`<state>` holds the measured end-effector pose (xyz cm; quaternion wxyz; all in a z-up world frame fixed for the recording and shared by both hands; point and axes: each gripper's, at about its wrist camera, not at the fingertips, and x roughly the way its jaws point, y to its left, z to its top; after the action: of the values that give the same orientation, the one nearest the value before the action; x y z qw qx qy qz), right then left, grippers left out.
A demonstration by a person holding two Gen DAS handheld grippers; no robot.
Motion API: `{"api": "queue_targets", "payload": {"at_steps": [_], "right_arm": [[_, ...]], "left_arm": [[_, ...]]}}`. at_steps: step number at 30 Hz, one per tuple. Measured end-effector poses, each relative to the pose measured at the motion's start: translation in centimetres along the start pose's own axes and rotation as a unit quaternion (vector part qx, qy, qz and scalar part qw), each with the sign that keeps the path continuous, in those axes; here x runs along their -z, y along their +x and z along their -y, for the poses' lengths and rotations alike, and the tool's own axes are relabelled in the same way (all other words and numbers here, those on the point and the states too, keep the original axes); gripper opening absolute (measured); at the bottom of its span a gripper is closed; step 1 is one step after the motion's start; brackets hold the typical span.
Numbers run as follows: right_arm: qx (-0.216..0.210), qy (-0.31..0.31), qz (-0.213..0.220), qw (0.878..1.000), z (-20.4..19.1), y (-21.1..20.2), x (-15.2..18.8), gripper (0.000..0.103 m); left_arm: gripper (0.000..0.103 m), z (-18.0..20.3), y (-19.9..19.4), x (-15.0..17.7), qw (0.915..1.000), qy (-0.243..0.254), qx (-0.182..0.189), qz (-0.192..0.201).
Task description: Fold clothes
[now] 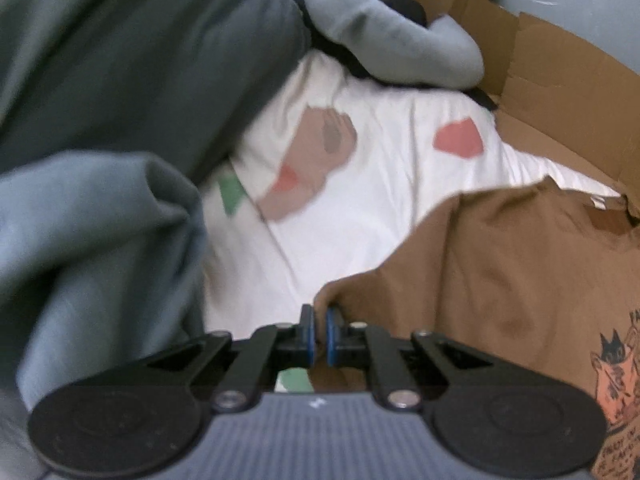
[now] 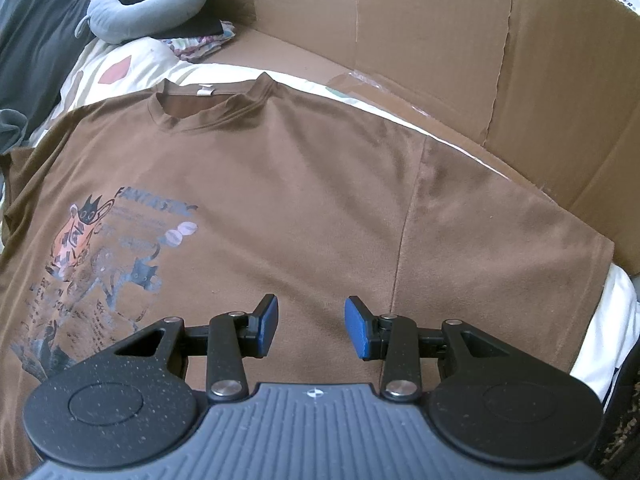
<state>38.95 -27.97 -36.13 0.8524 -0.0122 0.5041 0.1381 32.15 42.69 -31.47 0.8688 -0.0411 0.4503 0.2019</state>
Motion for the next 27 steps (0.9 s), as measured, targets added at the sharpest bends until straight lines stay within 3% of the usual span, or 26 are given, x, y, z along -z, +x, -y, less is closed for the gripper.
{"api": "queue_targets", "payload": {"at_steps": [7,18,21,24,27], "right_arm": [[0.001,0.017,-0.001,1.0,0.6,0.4,0.1,0.044],[0.008,0.009,-0.016,1.0,1.0,1.0,0.5,0.044],[0.008,0.009,-0.023,1.0,0.9,1.4,0.7,0.044],[0.006,0.009,-0.029,1.0,0.9,2.0,1.0,0.044],[0.003,0.009,-0.032,0.999,0.8,2.4,1.2,0.044]], "left_arm": [[0.006,-1.0,1.1,-2.0,0.9988,0.023,-0.043,-0.001],[0.006,-1.8,5.4,-3.4,0.9965,0.044,-0.066,-0.025],[0.006,-1.7,7.2,-3.4,0.9947,0.056,-0.07,-0.05],[0.014,-1.5,8.6,-3.0,0.9923,0.065,-0.076,-0.073],[0.026,-1.4,8.3,-2.8,0.9922,0.061,-0.081,-0.072]]}}
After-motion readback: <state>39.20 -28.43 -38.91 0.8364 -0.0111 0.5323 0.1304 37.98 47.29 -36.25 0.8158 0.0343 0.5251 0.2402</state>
